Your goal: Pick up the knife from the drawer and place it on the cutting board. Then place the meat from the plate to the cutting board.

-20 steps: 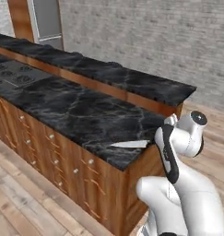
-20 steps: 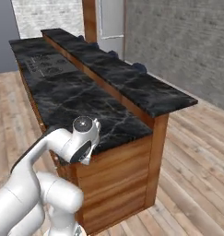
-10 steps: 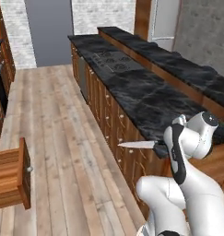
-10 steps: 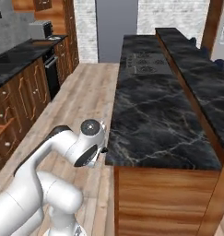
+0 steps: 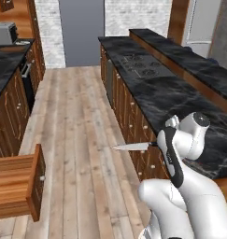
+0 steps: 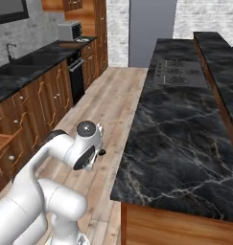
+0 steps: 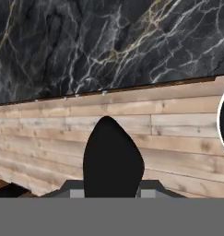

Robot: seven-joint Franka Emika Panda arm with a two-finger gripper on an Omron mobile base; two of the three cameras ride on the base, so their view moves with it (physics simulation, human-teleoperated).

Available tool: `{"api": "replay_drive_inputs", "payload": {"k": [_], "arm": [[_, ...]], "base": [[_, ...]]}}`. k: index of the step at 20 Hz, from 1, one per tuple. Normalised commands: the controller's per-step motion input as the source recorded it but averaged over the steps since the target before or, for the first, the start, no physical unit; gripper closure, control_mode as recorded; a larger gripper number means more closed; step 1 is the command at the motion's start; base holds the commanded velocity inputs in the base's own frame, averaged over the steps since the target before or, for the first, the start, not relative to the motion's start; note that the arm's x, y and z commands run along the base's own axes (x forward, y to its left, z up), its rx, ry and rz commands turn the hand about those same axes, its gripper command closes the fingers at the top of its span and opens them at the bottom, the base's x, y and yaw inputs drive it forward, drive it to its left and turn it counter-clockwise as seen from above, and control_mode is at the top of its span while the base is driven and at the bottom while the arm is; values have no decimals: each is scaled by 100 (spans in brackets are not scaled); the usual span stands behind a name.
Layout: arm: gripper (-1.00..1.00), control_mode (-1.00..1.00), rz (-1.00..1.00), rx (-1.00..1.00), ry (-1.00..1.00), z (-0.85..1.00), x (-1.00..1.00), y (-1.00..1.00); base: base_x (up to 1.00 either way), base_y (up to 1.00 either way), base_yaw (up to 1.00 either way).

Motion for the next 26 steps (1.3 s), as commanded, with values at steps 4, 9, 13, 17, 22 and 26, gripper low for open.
{"api": "replay_drive_inputs", "payload": {"k": [4,9,13,17,22,26], "arm": [[100,100,0,0,0,0,0,0],[100,100,0,0,0,0,0,0],[100,100,0,0,0,0,0,0],[100,100,0,0,0,0,0,0],[100,100,0,0,0,0,0,0],[100,100,0,0,0,0,0,0]], "base": [[100,100,-9],[72,39,-6],[0,80,-1],[37,-11,0],[90,45,0],[100,29,0]]}}
